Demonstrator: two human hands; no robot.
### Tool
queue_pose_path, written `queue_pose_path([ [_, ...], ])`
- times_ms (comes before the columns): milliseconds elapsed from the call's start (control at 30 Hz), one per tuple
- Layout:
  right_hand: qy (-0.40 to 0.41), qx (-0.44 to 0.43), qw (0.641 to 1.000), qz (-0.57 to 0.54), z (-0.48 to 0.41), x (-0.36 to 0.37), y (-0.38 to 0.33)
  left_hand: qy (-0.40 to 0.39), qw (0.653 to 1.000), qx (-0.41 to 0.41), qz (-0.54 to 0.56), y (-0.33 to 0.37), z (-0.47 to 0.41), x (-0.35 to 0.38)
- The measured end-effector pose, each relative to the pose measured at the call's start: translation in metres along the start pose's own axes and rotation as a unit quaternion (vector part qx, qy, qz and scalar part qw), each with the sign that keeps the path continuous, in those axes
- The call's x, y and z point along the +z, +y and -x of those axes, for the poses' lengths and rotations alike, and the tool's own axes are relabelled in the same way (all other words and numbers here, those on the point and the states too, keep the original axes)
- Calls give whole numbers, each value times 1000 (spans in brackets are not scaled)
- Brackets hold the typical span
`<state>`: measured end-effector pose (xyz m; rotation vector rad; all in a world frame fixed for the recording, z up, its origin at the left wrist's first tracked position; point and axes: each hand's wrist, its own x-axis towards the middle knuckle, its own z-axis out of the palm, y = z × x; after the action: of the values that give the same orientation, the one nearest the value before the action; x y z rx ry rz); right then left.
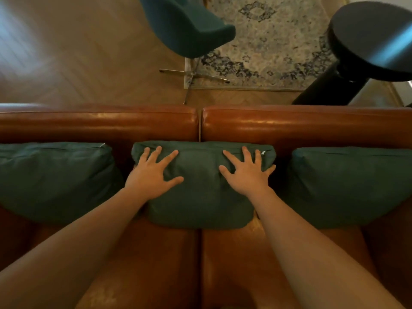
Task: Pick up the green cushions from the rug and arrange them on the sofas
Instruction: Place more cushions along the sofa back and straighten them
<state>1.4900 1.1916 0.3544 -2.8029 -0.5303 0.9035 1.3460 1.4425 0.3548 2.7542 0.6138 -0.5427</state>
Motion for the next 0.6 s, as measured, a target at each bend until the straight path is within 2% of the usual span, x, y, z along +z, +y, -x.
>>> queue_pose_path([
  [67, 47, -4, 999, -22, 1, 6, 4, 37, 999, -7, 7, -5, 0, 0],
  [100, 45, -6, 999, -29, 3, 11, 8, 25, 1000, -13, 10, -7, 2, 1],
  [167, 2, -11, 999, -39, 2, 21, 21, -24, 999, -12, 31, -9, 5, 5],
  [200, -11, -18, 998, -51, 1, 23, 27, -11, 998, -4, 55, -10, 6, 7],
  [233, 2, -29, 997, -67, -1, 22, 31, 43, 995, 3, 88, -9, 9, 8],
  [267, 48, -44, 994, -82, -1, 21, 36, 123, 985, 1, 125, -8, 13, 10],
  [300, 129, -62, 985, -101, 1, 20, 39, 202, 966, -20, 163, -6, 19, 13],
  [333, 230, -73, 962, -125, 6, 22, 44, 256, 940, -65, 213, -5, 23, 20],
  [367, 318, -69, 931, -166, 12, 26, 49, 276, 909, -123, 287, -4, 27, 26],
  [400, 368, -39, 900, -229, 15, 35, 55, 258, 867, -184, 383, -1, 30, 32],
  [433, 360, 1, 875, -322, 16, 42, 58, 215, 810, -242, 489, 4, 32, 35],
  [467, 304, 50, 848, -432, 15, 48, 57, 164, 748, -283, 577, 8, 31, 39],
  [500, 228, 103, 800, -545, 12, 52, 53, 114, 695, -305, 641, 11, 29, 42],
  [533, 164, 145, 751, -623, 9, 54, 49, 80, 662, -309, 678, 13, 26, 45],
  [567, 128, 162, 720, -663, 7, 55, 45, 69, 651, -305, 692, 16, 25, 46],
  [600, 122, 156, 714, -672, 10, 56, 40, 75, 648, -296, 698, 16, 25, 48],
])
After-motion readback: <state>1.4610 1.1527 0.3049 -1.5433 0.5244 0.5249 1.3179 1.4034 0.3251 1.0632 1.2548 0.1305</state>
